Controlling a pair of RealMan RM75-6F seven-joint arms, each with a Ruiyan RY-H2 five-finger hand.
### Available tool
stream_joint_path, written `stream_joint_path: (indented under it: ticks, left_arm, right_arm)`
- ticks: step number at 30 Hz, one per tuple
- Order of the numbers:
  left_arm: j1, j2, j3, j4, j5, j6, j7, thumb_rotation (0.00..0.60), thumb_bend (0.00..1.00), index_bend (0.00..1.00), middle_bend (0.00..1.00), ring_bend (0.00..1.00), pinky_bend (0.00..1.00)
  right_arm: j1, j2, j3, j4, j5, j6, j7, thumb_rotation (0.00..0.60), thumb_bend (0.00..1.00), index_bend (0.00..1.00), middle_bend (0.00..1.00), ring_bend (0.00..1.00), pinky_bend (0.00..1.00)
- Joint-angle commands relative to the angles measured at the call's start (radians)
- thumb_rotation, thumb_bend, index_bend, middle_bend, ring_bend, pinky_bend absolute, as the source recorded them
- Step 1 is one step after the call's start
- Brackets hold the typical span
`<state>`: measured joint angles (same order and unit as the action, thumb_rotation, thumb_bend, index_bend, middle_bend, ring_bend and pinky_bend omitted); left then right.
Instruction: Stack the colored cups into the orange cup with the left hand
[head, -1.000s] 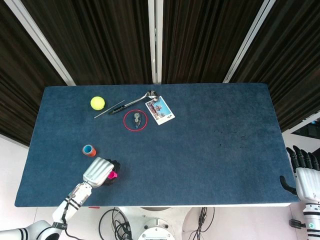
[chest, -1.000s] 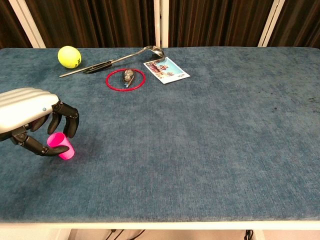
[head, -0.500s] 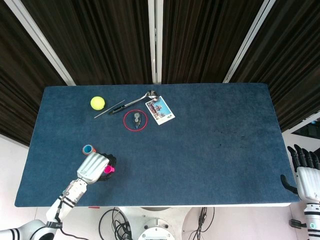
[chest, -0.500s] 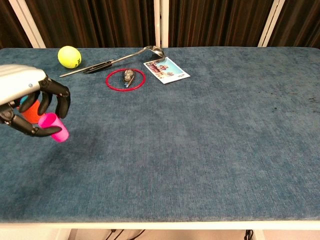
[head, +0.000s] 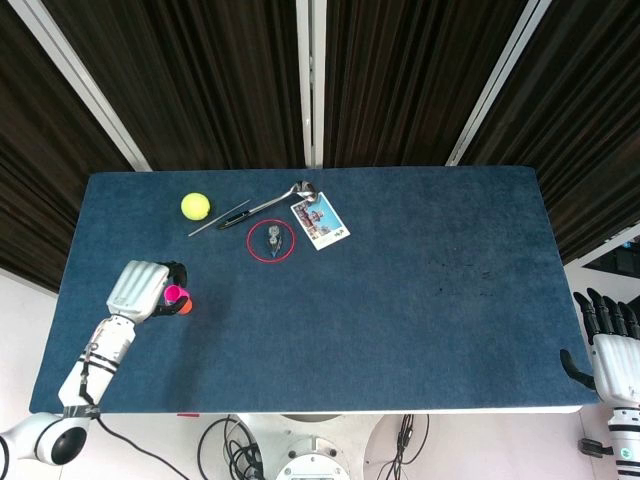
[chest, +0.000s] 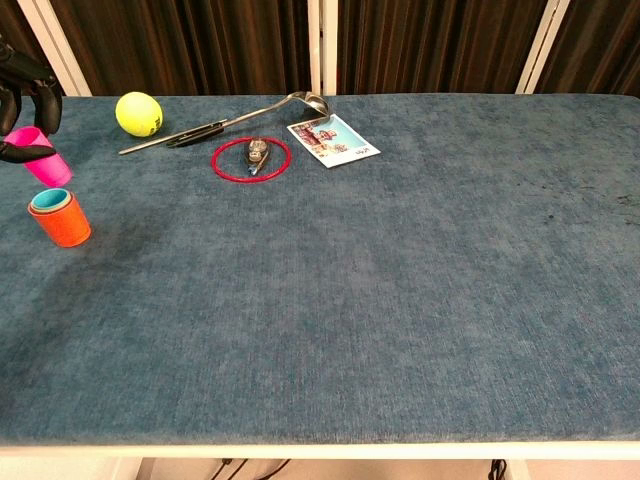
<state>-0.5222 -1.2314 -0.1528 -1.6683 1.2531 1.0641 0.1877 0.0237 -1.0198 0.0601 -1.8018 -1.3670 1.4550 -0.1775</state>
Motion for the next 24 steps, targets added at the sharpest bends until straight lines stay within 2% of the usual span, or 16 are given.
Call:
stream_joint_path:
  ticks: [1,7,13,16,18,20,22,24]
  left_arm:
    - [-0.016,-0.011,-0.004,0.051,-0.043,-0.045,-0.031,0.600,0.30,0.54,0.54,0.59,0.72]
    - [-0.025,-0.035,0.006,0.111,-0.085,-0.093,-0.058,0.600,0.30,0.54,0.54,0.59,0.71]
    - [-0.026,-0.051,0.014,0.125,-0.083,-0.092,-0.062,0.600,0.30,0.53,0.53,0.58,0.71]
    - [-0.028,-0.055,0.017,0.126,-0.084,-0.093,-0.059,0.600,0.29,0.49,0.50,0.56,0.69]
    - [-0.027,-0.057,0.017,0.121,-0.082,-0.091,-0.069,0.600,0.27,0.38,0.42,0.48,0.62]
    - [-0.023,-0.059,0.017,0.123,-0.072,-0.082,-0.084,0.600,0.24,0.27,0.31,0.35,0.52]
    - [-0.017,-0.066,0.018,0.133,-0.054,-0.058,-0.086,0.600,0.21,0.17,0.19,0.18,0.36]
    - [-0.010,-0.071,0.018,0.137,-0.042,-0.034,-0.089,0.600,0.19,0.10,0.10,0.08,0.28]
  right_arm:
    - [0.000,0.002,0.000,-0.001,0.000,0.000,-0.001,0.600,0.29,0.00,0.00,0.00,0.00]
    - [0.002,0.003,0.001,0.001,0.007,-0.005,0.000,0.600,0.29,0.00,0.00,0.00,0.00]
    - [0.006,0.000,0.002,0.004,0.012,-0.015,0.000,0.600,0.29,0.00,0.00,0.00,0.00]
    - [0.007,-0.001,0.002,0.004,0.012,-0.016,-0.002,0.600,0.29,0.00,0.00,0.00,0.00]
    - [0.008,-0.001,0.003,0.005,0.014,-0.016,-0.001,0.600,0.29,0.00,0.00,0.00,0.00]
    - [0.008,-0.001,0.004,0.007,0.017,-0.016,0.001,0.600,0.29,0.00,0.00,0.00,0.00]
    - [0.007,-0.001,0.004,0.008,0.018,-0.016,0.002,0.600,0.29,0.00,0.00,0.00,0.00]
    - [0.007,-0.001,0.004,0.009,0.018,-0.016,0.003,0.600,0.29,0.00,0.00,0.00,0.00]
